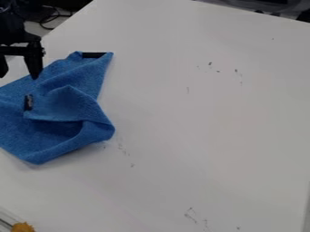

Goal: Fold the cloth from top left to bottom right

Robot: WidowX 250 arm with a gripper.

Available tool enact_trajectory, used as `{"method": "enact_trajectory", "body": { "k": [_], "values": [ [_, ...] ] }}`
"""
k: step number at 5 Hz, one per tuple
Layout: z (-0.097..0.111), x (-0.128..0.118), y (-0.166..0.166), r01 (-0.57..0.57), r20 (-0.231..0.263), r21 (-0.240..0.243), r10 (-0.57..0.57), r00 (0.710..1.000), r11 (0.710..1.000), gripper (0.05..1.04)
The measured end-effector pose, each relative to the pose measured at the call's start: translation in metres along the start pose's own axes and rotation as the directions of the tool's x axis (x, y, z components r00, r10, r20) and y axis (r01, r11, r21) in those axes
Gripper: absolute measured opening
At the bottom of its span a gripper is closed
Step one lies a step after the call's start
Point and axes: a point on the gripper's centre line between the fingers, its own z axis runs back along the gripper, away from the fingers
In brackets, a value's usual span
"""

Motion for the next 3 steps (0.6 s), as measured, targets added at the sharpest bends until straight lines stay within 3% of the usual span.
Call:
{"method": "enact_trajectory", "body": {
  "k": [1, 2, 3],
  "values": [
    [-0.011, -0.002, -0.002, 0.006, -0.032, -0.012, -0.006, 0.999, 1.0, 1.0],
    [-0.023, 0.022, -0.017, 0.09, -0.06, -0.001, -0.089, 0.994, 0.996, 1.0],
    [-0.03, 0.051, -0.041, 0.194, -0.049, -0.002, -0.194, 0.98, 0.981, 1.0]
  ]
}}
